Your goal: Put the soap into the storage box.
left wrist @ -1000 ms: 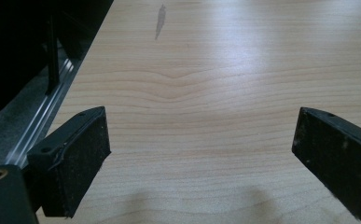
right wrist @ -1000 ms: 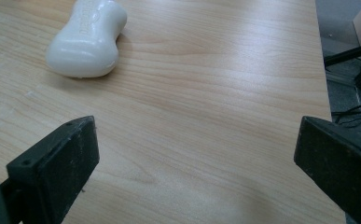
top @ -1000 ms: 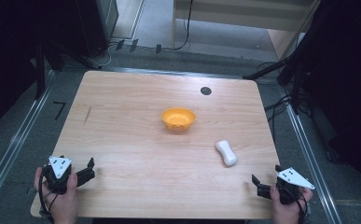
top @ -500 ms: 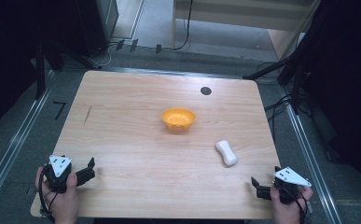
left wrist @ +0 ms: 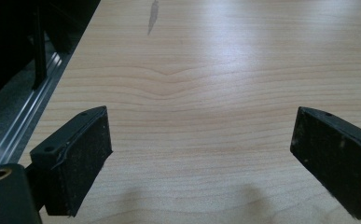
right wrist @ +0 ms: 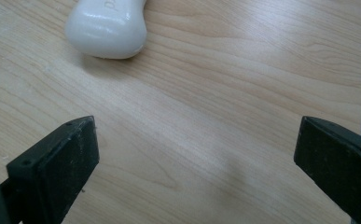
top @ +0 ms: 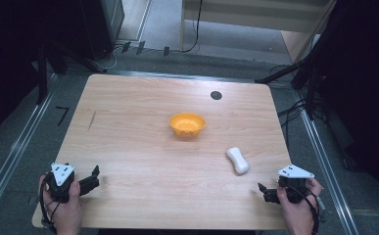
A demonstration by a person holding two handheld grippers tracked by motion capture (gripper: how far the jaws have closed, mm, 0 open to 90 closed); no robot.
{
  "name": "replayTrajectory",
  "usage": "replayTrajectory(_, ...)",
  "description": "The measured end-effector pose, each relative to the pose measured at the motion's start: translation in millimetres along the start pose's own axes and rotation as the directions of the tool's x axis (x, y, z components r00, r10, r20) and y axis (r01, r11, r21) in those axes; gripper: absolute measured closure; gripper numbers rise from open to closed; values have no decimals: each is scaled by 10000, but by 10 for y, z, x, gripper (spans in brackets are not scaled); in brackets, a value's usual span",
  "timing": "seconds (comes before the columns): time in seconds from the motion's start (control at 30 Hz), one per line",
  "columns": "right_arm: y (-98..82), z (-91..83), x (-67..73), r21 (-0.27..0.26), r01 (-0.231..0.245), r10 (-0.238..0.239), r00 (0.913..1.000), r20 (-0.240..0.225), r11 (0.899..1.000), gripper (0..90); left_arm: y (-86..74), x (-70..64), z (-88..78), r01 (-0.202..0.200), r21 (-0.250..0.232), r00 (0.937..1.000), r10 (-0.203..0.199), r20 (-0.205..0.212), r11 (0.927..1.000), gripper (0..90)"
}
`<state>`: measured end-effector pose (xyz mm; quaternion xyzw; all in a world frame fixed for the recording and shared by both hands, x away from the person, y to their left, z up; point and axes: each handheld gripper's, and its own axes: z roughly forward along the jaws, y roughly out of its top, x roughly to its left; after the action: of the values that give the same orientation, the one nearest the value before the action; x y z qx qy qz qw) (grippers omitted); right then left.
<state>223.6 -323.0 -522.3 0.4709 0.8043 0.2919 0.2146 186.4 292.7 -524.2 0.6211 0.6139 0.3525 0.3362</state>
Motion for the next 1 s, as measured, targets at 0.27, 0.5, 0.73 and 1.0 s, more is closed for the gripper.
replayTrajectory(0.27,153,73,-2,575,35,-23,9998,-193,9983,3,0,8,0,41,6,10000,-41,60,10000,56)
replayTrajectory(0.5,270,145,5,1238,114,-67,9993,-380,9922,3,1,6,3,20,27,10000,-20,46,10000,56)
replayTrajectory(0.73,394,187,40,1635,313,-246,9988,-425,9860,3,2,6,5,33,28,10000,-33,58,10000,56)
replayTrajectory(1.0,476,260,102,2181,470,-355,9978,-560,9748,3,3,7,8,77,50,9999,-78,73,10000,56)
